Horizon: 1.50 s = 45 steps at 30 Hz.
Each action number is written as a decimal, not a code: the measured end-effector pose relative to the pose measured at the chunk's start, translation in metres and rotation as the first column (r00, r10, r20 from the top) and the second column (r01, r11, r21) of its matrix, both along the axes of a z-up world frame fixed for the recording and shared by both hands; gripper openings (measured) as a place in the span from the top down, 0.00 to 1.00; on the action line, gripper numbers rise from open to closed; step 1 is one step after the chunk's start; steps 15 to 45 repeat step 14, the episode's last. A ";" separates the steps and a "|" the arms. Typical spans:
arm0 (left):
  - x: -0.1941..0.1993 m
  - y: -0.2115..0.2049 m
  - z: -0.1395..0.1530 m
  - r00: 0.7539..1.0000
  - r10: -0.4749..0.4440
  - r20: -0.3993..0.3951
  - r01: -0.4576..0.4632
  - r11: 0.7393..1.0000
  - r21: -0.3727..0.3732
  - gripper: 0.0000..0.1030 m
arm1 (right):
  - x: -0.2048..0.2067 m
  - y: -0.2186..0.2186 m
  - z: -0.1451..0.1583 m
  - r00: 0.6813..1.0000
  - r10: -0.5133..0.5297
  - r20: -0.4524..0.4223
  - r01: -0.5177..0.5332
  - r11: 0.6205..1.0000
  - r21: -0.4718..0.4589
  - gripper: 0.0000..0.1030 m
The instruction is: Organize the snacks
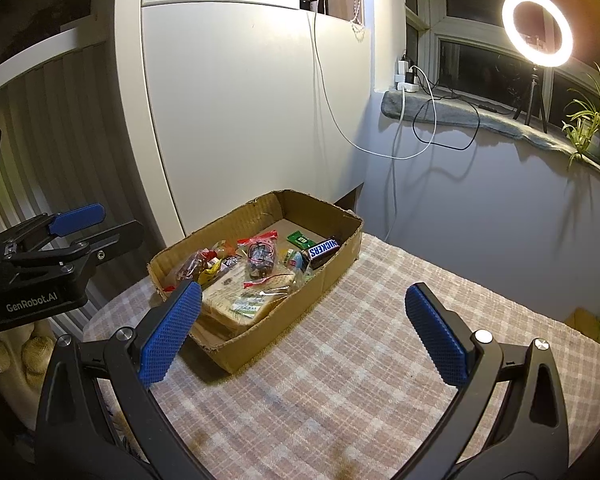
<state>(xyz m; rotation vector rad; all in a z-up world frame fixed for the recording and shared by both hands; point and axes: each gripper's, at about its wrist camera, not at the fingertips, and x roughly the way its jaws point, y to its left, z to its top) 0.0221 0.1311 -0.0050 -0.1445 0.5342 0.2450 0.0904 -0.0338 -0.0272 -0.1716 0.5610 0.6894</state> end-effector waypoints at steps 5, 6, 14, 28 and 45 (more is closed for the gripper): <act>-0.001 -0.001 0.001 1.000 0.000 0.000 0.000 1.000 0.002 0.23 | -0.001 0.000 0.001 1.000 0.001 0.000 -0.001 1.000 -0.001 0.00; 0.000 -0.001 0.000 1.000 -0.001 0.000 0.001 1.000 0.002 0.23 | -0.001 0.000 0.001 1.000 0.002 0.000 -0.002 1.000 -0.002 0.00; 0.000 -0.007 0.001 1.000 -0.014 -0.002 0.014 1.000 0.011 0.23 | 0.000 -0.002 0.000 1.000 -0.006 -0.008 0.006 1.000 0.002 0.00; 0.000 -0.007 0.001 1.000 -0.014 -0.002 0.014 1.000 0.011 0.23 | 0.000 -0.002 0.000 1.000 -0.006 -0.008 0.006 1.000 0.002 0.00; 0.000 -0.007 0.001 1.000 -0.014 -0.002 0.014 1.000 0.011 0.23 | 0.000 -0.002 0.000 1.000 -0.006 -0.008 0.006 1.000 0.002 0.00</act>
